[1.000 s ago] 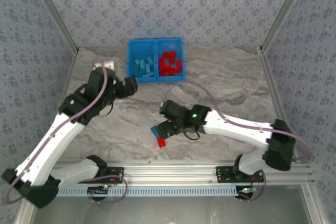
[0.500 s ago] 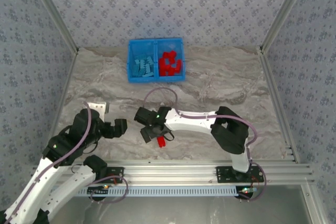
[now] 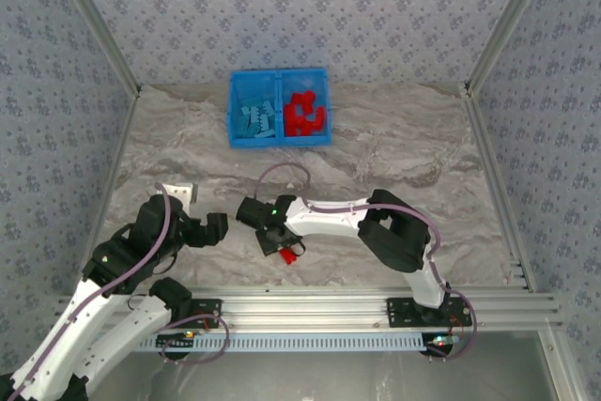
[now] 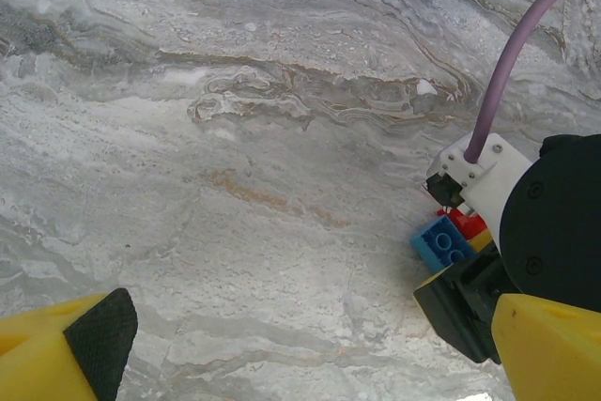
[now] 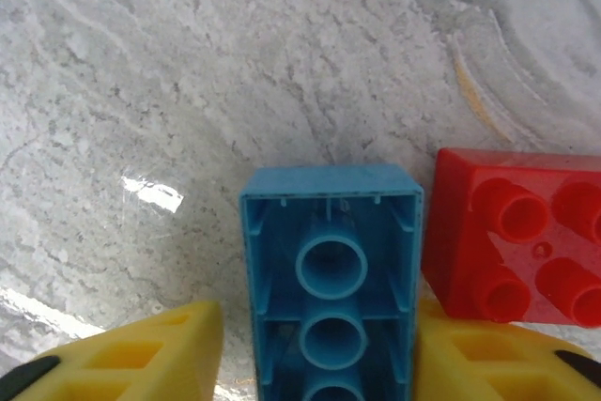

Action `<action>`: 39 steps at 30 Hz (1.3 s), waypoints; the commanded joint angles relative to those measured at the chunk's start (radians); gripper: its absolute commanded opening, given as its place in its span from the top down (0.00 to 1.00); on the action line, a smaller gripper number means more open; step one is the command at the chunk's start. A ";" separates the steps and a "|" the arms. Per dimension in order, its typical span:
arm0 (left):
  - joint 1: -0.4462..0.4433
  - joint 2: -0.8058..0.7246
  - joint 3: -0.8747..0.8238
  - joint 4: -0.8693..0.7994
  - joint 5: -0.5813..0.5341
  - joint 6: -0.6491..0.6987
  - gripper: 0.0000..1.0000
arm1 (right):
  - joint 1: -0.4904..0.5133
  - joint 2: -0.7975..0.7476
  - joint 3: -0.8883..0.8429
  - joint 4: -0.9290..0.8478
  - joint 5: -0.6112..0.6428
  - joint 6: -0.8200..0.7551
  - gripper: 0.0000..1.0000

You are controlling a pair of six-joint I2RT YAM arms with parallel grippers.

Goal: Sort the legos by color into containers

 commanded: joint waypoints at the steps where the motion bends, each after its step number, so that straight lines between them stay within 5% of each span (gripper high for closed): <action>1: 0.001 -0.017 -0.002 0.020 -0.015 0.010 0.01 | 0.001 0.031 0.046 -0.015 0.048 -0.002 0.55; 7: 0.002 -0.045 -0.004 0.041 0.038 0.033 0.01 | -0.005 -0.039 0.092 -0.001 0.101 -0.052 0.67; 19: 0.000 -0.270 -0.044 0.150 0.261 0.107 0.01 | -0.150 -0.156 0.342 0.069 0.152 -0.224 0.68; 25: 0.002 -0.282 -0.040 0.137 0.233 0.106 0.01 | -0.280 0.008 0.599 0.099 0.140 -0.302 0.67; 33: 0.002 -0.229 -0.031 0.126 0.243 0.104 0.01 | -0.363 0.428 1.156 0.016 0.103 -0.367 0.67; 39: 0.002 -0.228 -0.031 0.131 0.257 0.103 0.01 | -0.365 0.605 1.254 0.178 0.097 -0.441 0.63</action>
